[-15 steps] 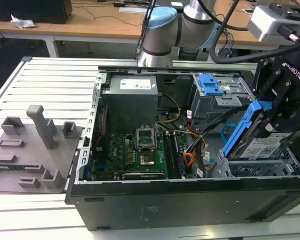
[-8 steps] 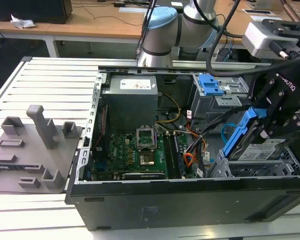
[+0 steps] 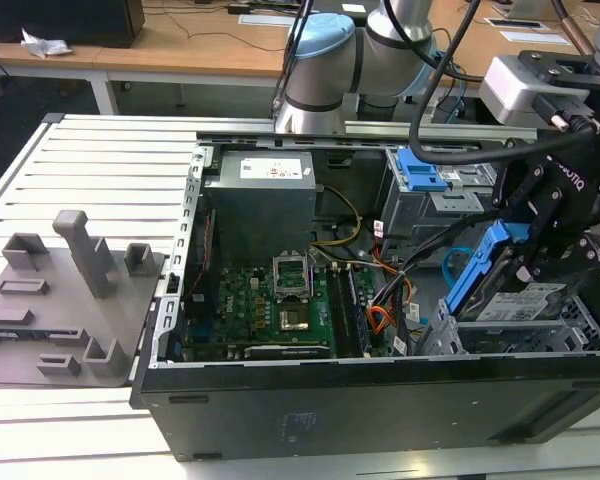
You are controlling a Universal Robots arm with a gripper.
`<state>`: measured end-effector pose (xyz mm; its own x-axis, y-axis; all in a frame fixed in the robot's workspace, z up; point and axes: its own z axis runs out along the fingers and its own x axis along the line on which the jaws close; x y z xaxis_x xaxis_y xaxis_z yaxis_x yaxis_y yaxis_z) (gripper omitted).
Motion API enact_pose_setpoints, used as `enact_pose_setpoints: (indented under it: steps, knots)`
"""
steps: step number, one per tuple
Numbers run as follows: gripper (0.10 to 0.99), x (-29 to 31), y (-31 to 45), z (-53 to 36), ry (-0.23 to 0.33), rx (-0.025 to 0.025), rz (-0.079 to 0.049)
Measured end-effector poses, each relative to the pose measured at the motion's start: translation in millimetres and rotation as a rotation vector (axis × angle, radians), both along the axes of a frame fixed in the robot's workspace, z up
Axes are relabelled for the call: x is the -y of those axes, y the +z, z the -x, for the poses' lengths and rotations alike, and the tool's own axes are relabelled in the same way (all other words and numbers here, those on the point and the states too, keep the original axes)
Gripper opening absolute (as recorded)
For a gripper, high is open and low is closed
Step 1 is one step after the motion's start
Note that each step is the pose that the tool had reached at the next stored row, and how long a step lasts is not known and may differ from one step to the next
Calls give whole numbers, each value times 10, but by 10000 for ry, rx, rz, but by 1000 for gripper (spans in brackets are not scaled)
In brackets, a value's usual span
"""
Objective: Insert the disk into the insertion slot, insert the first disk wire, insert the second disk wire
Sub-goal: 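Insert the disk into the insertion slot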
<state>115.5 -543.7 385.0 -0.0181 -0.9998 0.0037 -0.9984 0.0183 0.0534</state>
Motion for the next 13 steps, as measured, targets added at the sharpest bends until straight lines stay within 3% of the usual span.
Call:
enact_pose_setpoints:
  steps: [1, 6, 7, 8, 11, 13]
  knots:
    - [443, 0, 0, 0, 1, 0, 1]
    - [427, 0, -2, 0, 1, 0, 1]
    - [298, 0, -3, 0, 0, 0, 1]
    - [298, 0, -3, 0, 1, 1, 0]
    - [118, 0, -5, 0, 0, 0, 1]
    - [106, 0, -6, 0, 0, 1, 0]
